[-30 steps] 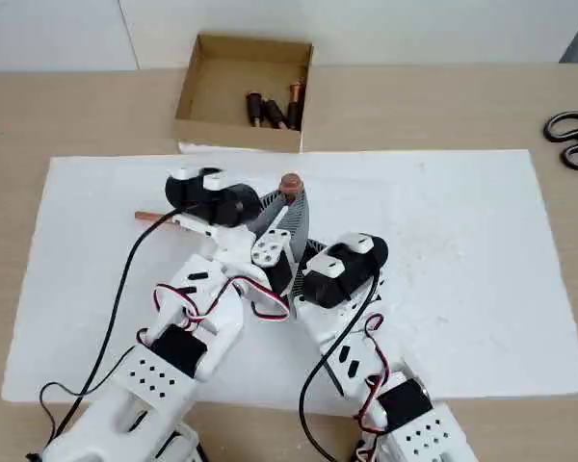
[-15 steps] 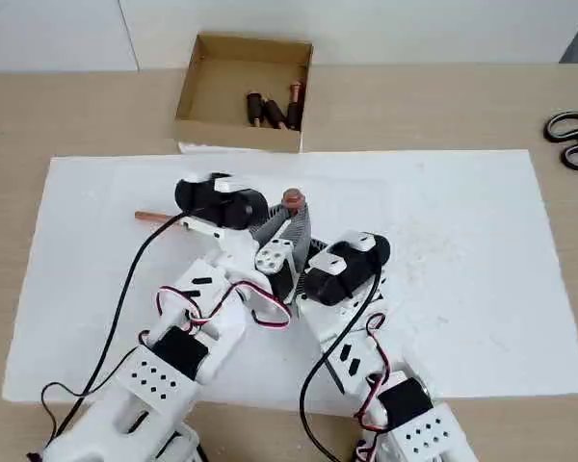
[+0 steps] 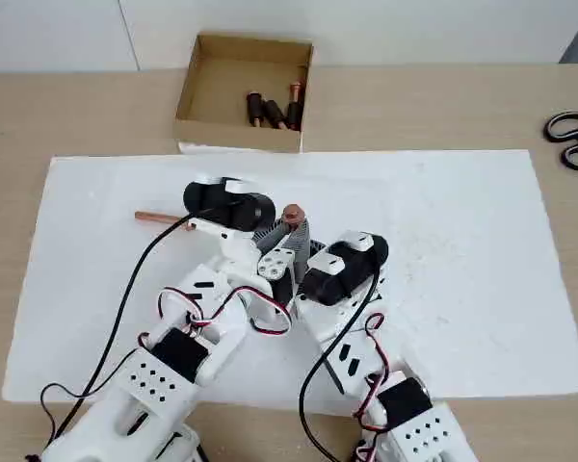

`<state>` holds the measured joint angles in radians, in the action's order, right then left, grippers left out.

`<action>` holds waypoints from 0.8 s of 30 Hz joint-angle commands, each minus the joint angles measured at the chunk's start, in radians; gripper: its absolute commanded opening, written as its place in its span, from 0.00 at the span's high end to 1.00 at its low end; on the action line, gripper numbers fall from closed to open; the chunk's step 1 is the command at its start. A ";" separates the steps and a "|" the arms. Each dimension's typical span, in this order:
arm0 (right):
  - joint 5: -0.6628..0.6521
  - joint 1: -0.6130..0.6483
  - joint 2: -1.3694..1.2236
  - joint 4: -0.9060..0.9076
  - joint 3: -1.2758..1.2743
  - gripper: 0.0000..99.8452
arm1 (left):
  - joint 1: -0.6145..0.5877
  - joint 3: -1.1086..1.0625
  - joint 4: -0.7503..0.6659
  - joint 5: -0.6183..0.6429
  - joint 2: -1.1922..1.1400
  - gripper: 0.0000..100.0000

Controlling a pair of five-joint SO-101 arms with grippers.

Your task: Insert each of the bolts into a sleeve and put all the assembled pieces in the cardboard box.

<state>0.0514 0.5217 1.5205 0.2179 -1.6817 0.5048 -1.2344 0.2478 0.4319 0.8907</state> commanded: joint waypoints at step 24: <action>0.006 -0.019 0.021 -0.002 -0.009 1.00 | -0.023 0.148 0.322 0.002 0.011 0.73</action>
<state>0.0499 0.5048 1.5221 0.2179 -1.6817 0.4787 -1.1546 0.5086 0.4304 0.8907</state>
